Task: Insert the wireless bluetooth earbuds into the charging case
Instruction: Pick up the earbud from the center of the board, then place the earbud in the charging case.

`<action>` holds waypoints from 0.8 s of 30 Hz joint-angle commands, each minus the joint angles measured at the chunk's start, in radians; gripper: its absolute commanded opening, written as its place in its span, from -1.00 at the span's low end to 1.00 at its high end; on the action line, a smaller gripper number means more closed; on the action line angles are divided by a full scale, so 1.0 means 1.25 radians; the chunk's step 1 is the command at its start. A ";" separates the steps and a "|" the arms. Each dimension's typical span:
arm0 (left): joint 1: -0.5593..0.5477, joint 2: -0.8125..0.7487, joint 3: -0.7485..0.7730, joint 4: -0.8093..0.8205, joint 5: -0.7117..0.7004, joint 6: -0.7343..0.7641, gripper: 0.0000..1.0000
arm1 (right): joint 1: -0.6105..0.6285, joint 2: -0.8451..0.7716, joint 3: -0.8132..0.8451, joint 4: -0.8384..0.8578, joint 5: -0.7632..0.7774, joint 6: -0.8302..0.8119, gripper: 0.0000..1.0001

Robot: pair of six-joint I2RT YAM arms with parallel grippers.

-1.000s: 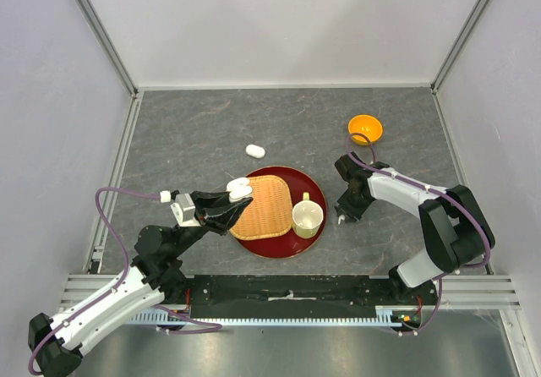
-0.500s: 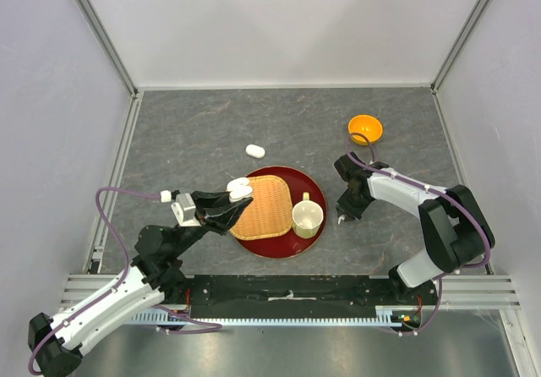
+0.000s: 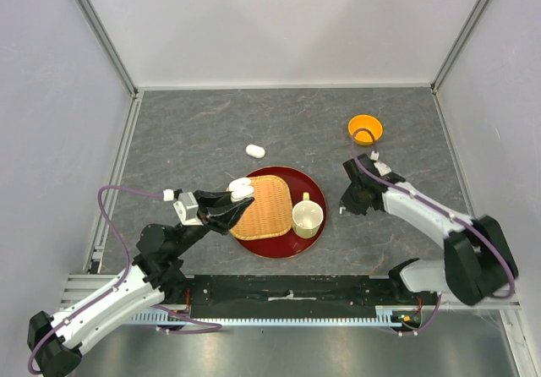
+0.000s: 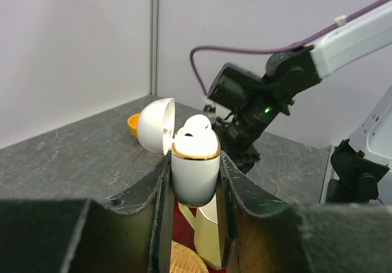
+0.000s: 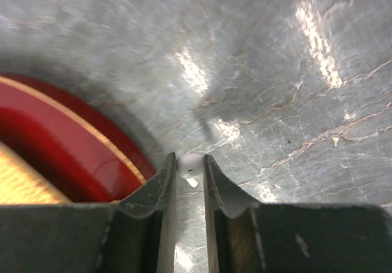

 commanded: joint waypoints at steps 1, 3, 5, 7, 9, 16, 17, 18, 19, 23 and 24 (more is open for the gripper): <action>0.002 0.012 0.019 0.016 -0.010 0.011 -0.95 | 0.006 -0.164 -0.026 0.072 0.086 -0.049 -1.00; 0.002 0.017 0.023 0.018 -0.007 0.011 -0.95 | 0.010 -0.265 -0.048 0.114 0.097 -0.063 -1.00; 0.002 0.026 0.025 0.020 -0.005 0.008 -0.95 | 0.009 -0.359 -0.057 0.153 0.108 -0.069 -1.00; 0.002 0.029 0.028 0.027 -0.004 0.004 -0.96 | 0.013 -0.415 -0.066 0.184 0.112 -0.067 -1.00; 0.002 0.037 0.026 0.036 -0.005 0.002 -0.96 | 0.016 -0.497 -0.084 0.259 0.111 -0.071 -1.00; 0.002 0.061 0.026 0.075 0.004 -0.004 -0.95 | 0.033 -0.589 -0.051 0.379 0.053 -0.120 -1.00; 0.002 0.064 0.026 0.084 0.005 -0.003 -0.96 | 0.035 -0.589 -0.042 0.404 0.039 -0.121 -1.00; 0.002 0.071 0.028 0.089 0.005 -0.004 -0.96 | 0.037 -0.589 -0.040 0.417 0.013 -0.117 -1.00; 0.002 0.072 0.028 0.092 0.010 -0.003 -0.95 | 0.043 -0.588 -0.039 0.431 -0.004 -0.114 -1.00; 0.002 0.083 0.030 0.102 0.017 -0.003 -0.96 | 0.061 -0.577 -0.020 0.502 -0.062 -0.110 -1.00; 0.001 0.085 0.030 0.103 0.018 -0.003 -0.95 | 0.067 -0.574 -0.015 0.511 -0.072 -0.112 -1.00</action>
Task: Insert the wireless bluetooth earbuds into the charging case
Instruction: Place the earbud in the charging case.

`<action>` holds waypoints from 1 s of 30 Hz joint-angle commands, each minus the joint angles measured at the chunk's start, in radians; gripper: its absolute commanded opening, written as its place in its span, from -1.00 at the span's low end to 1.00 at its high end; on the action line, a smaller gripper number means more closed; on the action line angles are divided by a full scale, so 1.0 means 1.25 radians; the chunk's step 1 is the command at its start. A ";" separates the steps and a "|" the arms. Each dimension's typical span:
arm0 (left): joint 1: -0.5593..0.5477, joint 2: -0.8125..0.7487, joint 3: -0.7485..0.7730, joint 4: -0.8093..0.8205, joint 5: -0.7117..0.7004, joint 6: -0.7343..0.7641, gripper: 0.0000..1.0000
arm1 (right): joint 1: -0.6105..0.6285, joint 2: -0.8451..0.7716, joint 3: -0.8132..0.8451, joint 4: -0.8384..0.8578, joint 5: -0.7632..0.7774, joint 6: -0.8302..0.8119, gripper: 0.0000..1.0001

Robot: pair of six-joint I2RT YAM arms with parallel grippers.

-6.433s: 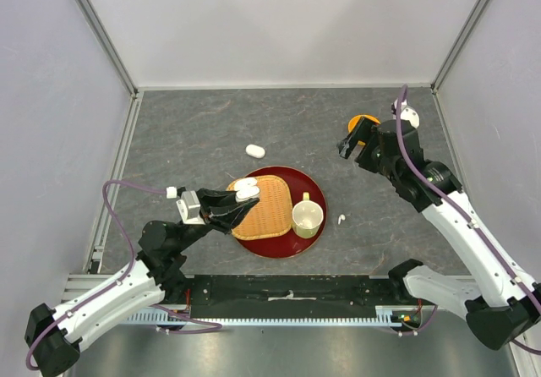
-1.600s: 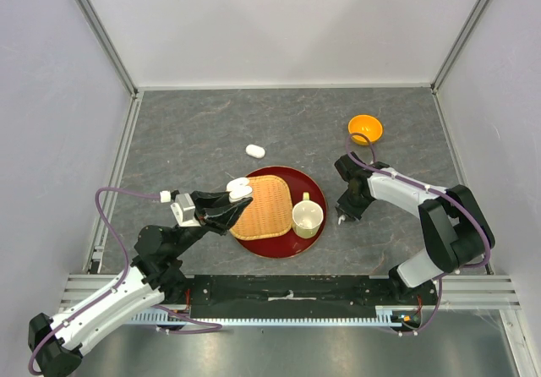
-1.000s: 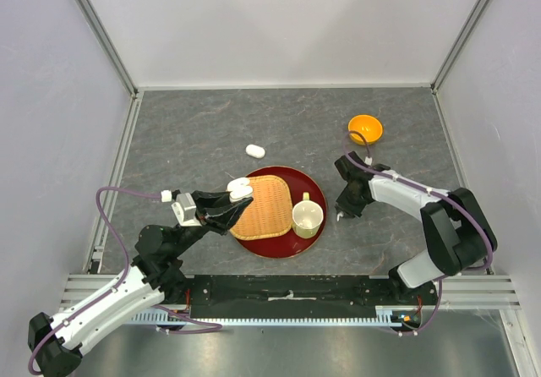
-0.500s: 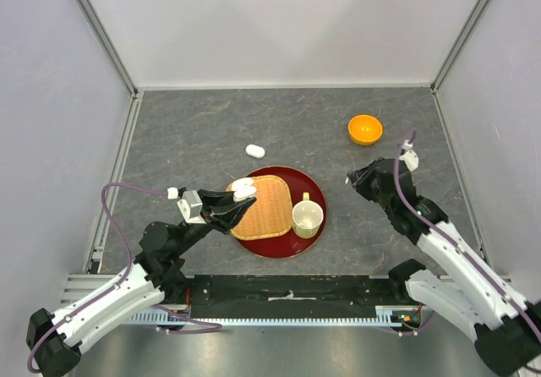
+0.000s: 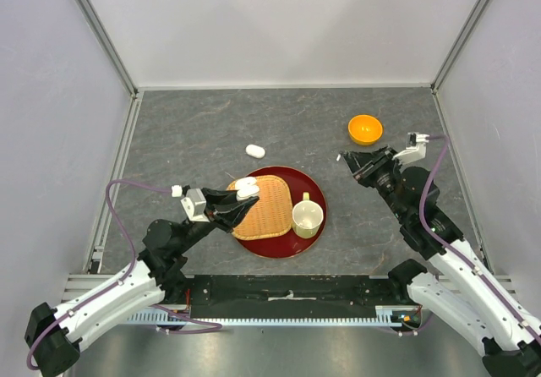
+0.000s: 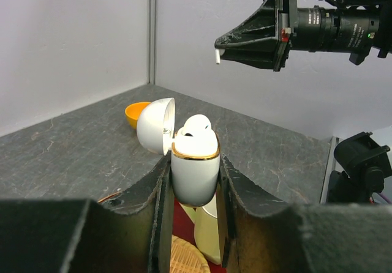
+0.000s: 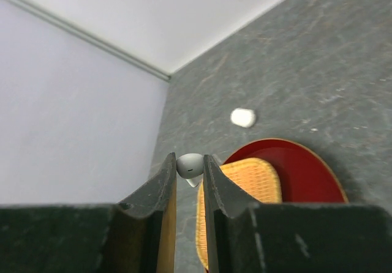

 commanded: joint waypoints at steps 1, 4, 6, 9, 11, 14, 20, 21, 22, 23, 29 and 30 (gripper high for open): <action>0.002 0.008 0.030 0.064 0.017 -0.003 -0.95 | 0.034 0.011 0.053 0.128 -0.086 -0.017 -1.00; 0.002 0.011 0.030 0.072 0.021 -0.003 -0.96 | 0.072 0.018 0.067 0.162 -0.092 -0.037 -1.00; 0.002 0.013 0.031 0.075 0.025 -0.001 -0.95 | 0.110 0.025 0.075 0.188 -0.087 -0.049 -1.00; 0.002 0.017 0.032 0.077 0.031 0.001 -0.96 | 0.164 0.054 0.087 0.209 -0.080 -0.066 -1.00; 0.002 0.021 0.033 0.080 0.032 0.002 -0.95 | 0.191 0.078 0.094 0.228 -0.076 -0.069 -1.00; 0.002 0.023 0.035 0.081 0.036 0.005 -0.95 | 0.249 0.105 0.103 0.255 -0.048 -0.087 -1.00; 0.002 0.029 0.036 0.083 0.035 0.006 -0.95 | 0.367 0.158 0.129 0.282 0.006 -0.137 -1.00; 0.001 0.029 0.036 0.085 0.035 0.005 -0.95 | 0.394 0.171 0.132 0.285 0.026 -0.146 -1.00; 0.001 0.029 0.035 0.087 0.036 0.003 -0.95 | 0.410 0.177 0.135 0.291 0.036 -0.154 -1.00; 0.002 0.030 0.035 0.089 0.035 0.002 -0.95 | 0.424 0.185 0.136 0.293 0.050 -0.161 -1.00; 0.002 0.032 0.033 0.094 0.036 -0.001 -0.95 | 0.530 0.224 0.136 0.325 0.174 -0.204 -1.00; 0.001 0.032 0.033 0.094 0.036 0.000 -0.95 | 0.549 0.234 0.136 0.330 0.190 -0.202 -1.00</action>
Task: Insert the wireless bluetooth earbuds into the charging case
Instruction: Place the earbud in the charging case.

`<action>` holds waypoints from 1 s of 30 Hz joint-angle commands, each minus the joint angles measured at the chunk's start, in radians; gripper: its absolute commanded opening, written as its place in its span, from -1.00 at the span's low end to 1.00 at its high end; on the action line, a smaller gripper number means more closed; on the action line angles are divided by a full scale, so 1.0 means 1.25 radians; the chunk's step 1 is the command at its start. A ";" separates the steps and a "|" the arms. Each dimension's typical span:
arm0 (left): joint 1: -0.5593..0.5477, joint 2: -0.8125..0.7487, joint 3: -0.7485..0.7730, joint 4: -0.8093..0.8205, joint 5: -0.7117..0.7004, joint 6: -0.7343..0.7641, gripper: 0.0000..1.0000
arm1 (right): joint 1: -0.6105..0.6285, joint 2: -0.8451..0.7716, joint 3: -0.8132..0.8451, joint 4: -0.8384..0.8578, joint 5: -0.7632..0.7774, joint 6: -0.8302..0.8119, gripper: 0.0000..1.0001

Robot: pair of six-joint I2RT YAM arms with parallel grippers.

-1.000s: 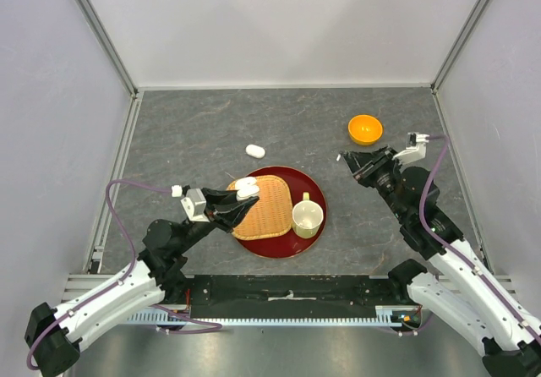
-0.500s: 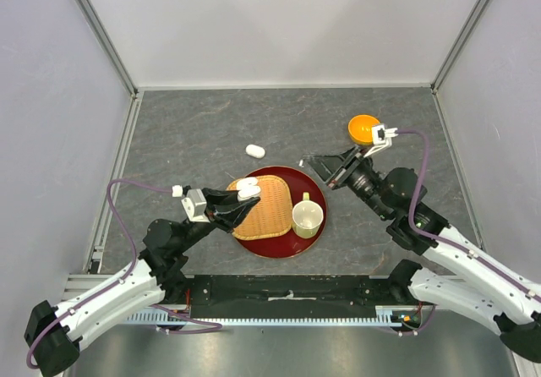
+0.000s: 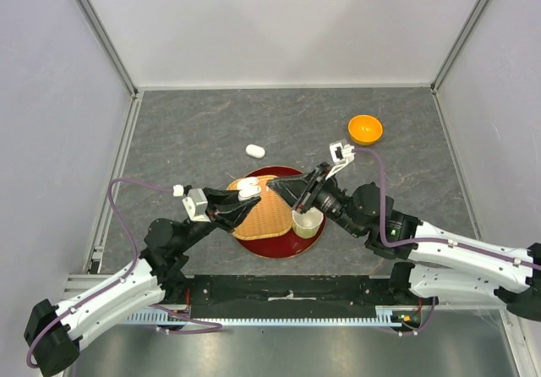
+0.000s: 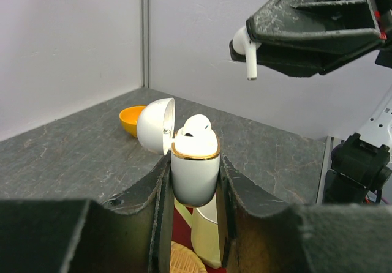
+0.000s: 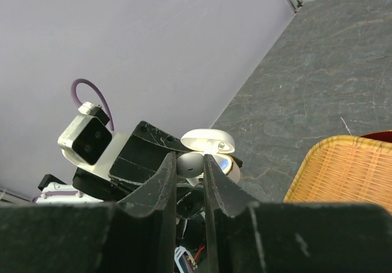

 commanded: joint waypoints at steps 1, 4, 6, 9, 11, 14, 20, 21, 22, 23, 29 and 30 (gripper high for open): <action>0.002 0.000 0.032 0.057 0.013 0.000 -0.96 | 0.055 0.024 0.030 0.076 0.121 -0.041 -1.00; 0.002 0.001 0.030 0.058 0.013 0.000 -0.96 | 0.080 0.045 0.028 0.106 0.148 -0.042 -1.00; 0.002 0.001 0.028 0.059 0.014 0.001 -0.95 | 0.091 0.061 0.028 0.117 0.164 -0.038 -1.00; 0.002 0.000 0.024 0.062 0.015 0.000 -0.96 | 0.095 0.080 0.038 0.125 0.176 -0.031 -1.00; 0.001 0.000 0.022 0.064 0.014 0.000 -0.95 | 0.095 0.087 0.043 0.130 0.174 -0.028 -1.00; 0.001 0.000 0.021 0.067 0.010 0.002 -0.96 | 0.095 0.097 0.050 0.129 0.177 -0.026 -1.00; 0.002 0.008 0.021 0.065 0.011 0.008 -0.96 | 0.100 0.118 0.071 0.122 0.165 -0.025 -1.00; 0.002 0.009 0.021 0.067 0.013 0.008 -0.95 | 0.104 0.125 0.073 0.121 0.163 -0.027 -1.00; 0.002 0.012 0.022 0.067 0.013 0.008 -0.95 | 0.105 0.129 0.078 0.121 0.163 -0.031 -1.00; 0.002 0.014 0.022 0.068 0.014 0.011 -0.96 | 0.106 0.134 0.081 0.121 0.166 -0.033 -1.00; 0.002 0.015 0.022 0.067 0.013 0.012 -0.96 | 0.118 0.156 0.101 0.102 0.173 -0.048 -1.00; 0.002 0.015 0.022 0.067 0.010 0.012 -0.95 | 0.125 0.161 0.103 0.101 0.176 -0.049 -1.00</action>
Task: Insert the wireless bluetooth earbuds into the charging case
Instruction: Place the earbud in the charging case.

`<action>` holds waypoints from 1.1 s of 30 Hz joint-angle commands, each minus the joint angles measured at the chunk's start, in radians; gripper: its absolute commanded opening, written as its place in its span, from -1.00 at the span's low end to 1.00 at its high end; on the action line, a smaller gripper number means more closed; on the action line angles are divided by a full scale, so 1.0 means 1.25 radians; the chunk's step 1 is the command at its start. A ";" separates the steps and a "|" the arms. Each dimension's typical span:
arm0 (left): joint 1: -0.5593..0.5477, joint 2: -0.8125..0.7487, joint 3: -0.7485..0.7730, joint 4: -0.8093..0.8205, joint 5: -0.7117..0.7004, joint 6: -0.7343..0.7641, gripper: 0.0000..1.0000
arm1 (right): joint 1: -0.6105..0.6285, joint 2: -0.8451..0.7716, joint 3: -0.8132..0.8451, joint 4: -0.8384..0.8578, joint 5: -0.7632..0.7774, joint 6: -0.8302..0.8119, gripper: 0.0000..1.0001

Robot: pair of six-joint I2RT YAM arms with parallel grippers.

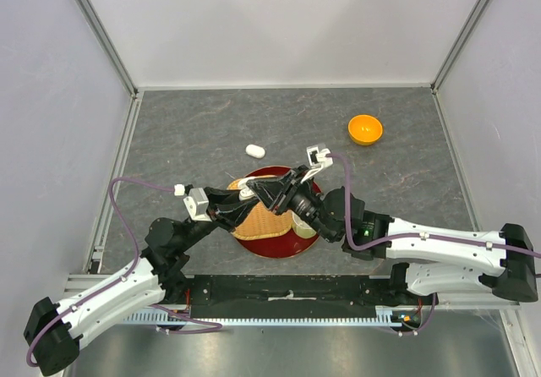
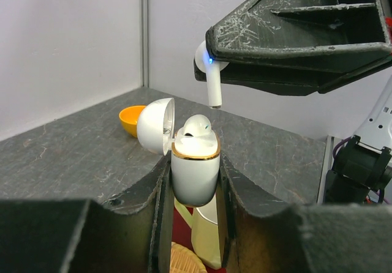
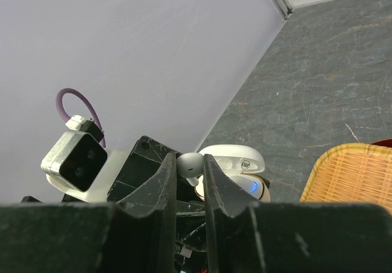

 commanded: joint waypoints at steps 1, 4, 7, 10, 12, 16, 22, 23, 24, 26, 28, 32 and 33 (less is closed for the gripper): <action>0.002 -0.002 0.022 0.049 0.009 0.012 -0.96 | 0.016 0.012 0.044 0.016 0.018 -0.022 -1.00; 0.001 -0.002 0.022 0.049 0.008 0.011 -0.96 | 0.027 0.022 0.050 0.005 0.036 -0.032 -1.00; 0.002 -0.004 0.023 0.051 0.007 0.011 -0.95 | 0.039 0.033 0.056 -0.007 0.062 -0.048 -1.00; 0.002 -0.005 0.024 0.049 0.008 0.011 -0.95 | 0.050 0.042 0.057 -0.012 0.087 -0.065 -1.00; 0.002 -0.007 0.025 0.049 0.010 0.011 -0.96 | 0.054 0.047 0.059 -0.017 0.097 -0.069 -1.00; 0.002 -0.007 0.025 0.049 0.015 0.008 -0.96 | 0.057 0.054 0.063 -0.021 0.119 -0.081 -1.00; 0.002 -0.013 0.023 0.051 0.018 0.007 -0.95 | 0.060 0.072 0.073 -0.026 0.125 -0.089 -1.00; 0.001 -0.013 0.023 0.051 0.019 0.007 -0.95 | 0.063 0.076 0.073 -0.022 0.122 -0.087 -1.00; 0.002 -0.014 0.023 0.049 0.019 0.007 -0.96 | 0.061 0.077 0.074 -0.021 0.121 -0.089 -1.00; 0.001 -0.014 0.023 0.049 0.014 0.008 -0.96 | 0.064 0.081 0.076 -0.023 0.121 -0.089 -1.00; 0.002 -0.015 0.023 0.051 0.014 0.008 -0.96 | 0.064 0.083 0.076 -0.023 0.122 -0.091 -1.00; 0.002 -0.013 0.022 0.055 0.003 0.006 -0.95 | 0.074 0.085 0.078 -0.042 0.131 -0.095 -1.00; 0.002 -0.013 0.020 0.059 0.003 0.006 -0.95 | 0.076 0.085 0.078 -0.050 0.141 -0.100 -1.00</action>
